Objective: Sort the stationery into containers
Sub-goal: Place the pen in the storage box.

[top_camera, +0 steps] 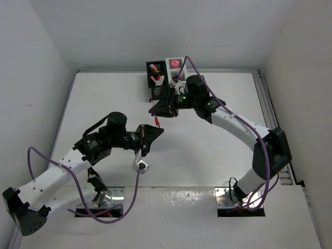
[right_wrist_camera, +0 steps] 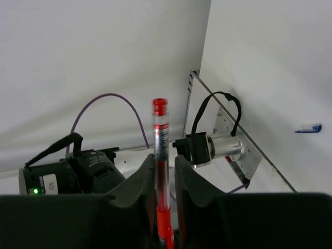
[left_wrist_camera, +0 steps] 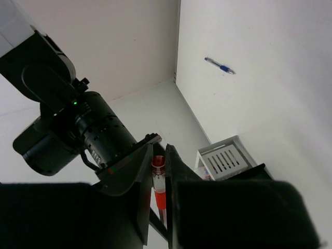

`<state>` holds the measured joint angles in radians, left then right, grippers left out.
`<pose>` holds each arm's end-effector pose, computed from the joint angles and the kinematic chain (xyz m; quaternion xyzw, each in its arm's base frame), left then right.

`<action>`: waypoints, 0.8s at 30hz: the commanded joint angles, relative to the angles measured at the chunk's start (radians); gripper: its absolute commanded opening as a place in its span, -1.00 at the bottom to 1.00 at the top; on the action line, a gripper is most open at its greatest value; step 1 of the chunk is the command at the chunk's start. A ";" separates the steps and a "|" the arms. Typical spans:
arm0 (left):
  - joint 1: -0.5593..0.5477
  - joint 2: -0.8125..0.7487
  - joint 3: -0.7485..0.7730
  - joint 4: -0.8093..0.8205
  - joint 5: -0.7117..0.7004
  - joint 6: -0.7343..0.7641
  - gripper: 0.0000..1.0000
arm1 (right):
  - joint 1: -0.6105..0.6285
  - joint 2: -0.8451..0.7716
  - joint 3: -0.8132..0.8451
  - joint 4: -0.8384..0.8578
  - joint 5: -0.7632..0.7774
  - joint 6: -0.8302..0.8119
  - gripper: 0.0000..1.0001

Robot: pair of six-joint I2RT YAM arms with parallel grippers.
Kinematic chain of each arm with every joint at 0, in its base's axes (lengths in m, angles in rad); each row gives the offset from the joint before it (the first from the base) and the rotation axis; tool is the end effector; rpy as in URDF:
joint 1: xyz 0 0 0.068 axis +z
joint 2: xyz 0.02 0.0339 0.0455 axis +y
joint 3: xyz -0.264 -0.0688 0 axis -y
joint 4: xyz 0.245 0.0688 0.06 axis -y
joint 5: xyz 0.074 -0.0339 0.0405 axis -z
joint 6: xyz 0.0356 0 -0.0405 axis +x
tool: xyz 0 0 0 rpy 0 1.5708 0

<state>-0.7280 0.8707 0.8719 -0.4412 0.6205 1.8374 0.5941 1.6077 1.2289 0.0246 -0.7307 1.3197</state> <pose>0.1266 -0.1405 0.3318 0.8174 0.0716 0.0496 0.5694 0.2965 0.2289 0.3076 0.0811 0.7890 0.6052 0.0678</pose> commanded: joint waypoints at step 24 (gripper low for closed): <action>0.441 1.120 1.140 0.997 0.091 -2.355 -1.00 | -0.778 -0.156 0.097 -0.330 -0.067 -0.651 0.57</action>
<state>-0.3149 1.8748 1.8992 0.3752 0.6334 -0.0719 -0.1818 1.5425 1.3472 -0.1761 -0.8062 0.9337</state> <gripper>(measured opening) 0.178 0.785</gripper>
